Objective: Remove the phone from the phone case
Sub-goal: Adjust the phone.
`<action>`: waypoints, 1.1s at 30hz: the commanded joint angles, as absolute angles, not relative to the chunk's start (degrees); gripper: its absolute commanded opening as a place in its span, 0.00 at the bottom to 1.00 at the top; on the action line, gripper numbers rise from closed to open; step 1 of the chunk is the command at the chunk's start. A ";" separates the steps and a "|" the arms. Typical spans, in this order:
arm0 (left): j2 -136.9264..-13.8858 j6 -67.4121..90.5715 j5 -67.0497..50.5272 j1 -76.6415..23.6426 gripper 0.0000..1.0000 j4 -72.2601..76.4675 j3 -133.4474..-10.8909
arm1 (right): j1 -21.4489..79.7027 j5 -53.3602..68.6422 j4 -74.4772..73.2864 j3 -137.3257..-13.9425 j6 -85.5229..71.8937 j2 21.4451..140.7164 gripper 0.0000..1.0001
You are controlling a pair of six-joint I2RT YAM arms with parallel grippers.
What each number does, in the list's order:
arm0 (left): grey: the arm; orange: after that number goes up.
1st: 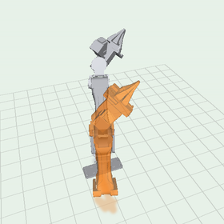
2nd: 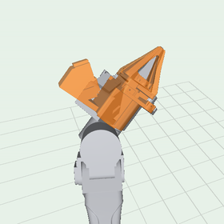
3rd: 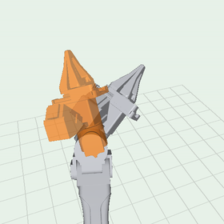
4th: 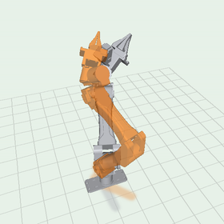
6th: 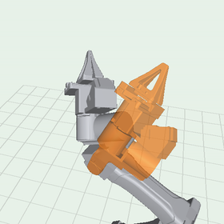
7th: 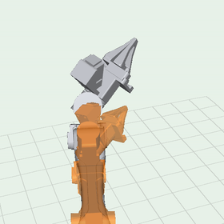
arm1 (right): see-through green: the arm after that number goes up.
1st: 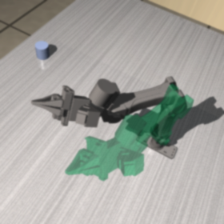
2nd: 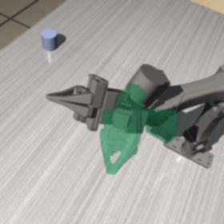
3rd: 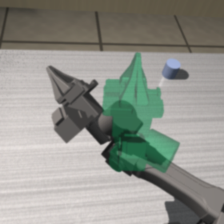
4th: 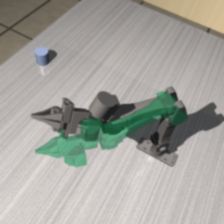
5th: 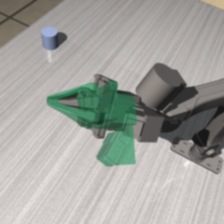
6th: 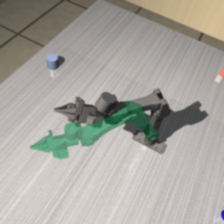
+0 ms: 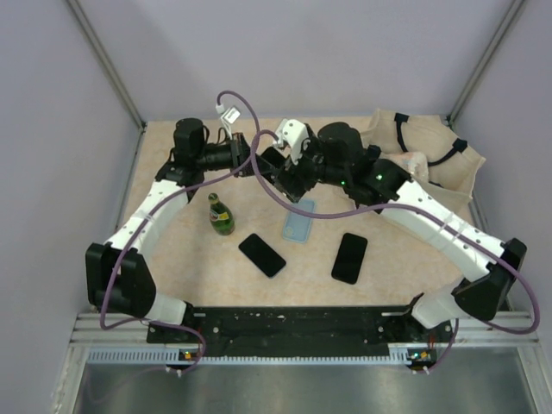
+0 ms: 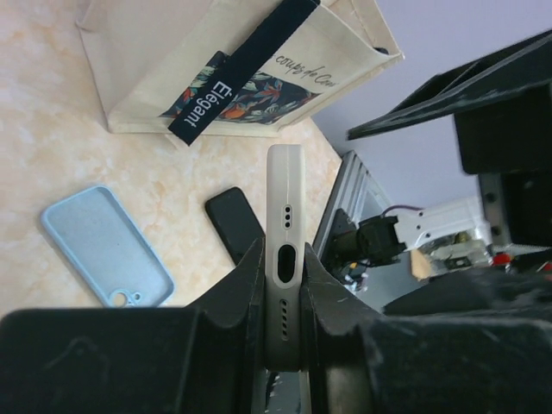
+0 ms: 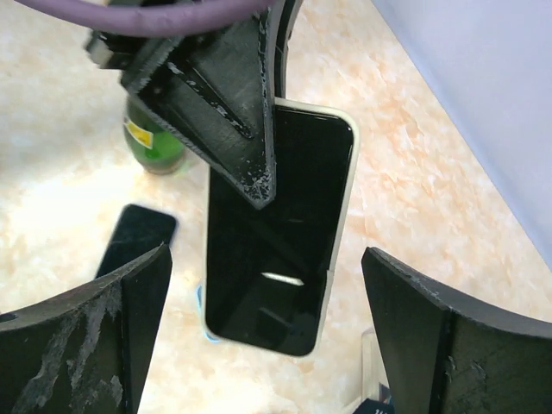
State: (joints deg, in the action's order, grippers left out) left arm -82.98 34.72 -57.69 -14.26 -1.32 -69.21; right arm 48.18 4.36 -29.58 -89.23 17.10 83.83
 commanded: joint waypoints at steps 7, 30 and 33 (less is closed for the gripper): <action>-72.43 13.19 -71.01 -12.83 0.00 -2.92 -71.03 | 35.95 28.28 -28.48 -88.60 8.44 76.91 0.89; -64.87 31.02 -71.98 -13.01 0.00 25.57 -59.50 | 32.34 61.43 -13.36 -75.06 0.44 78.39 0.64; -64.95 31.81 -71.81 -13.01 0.00 26.36 -59.41 | 32.34 62.31 -12.75 -75.15 0.35 79.45 0.58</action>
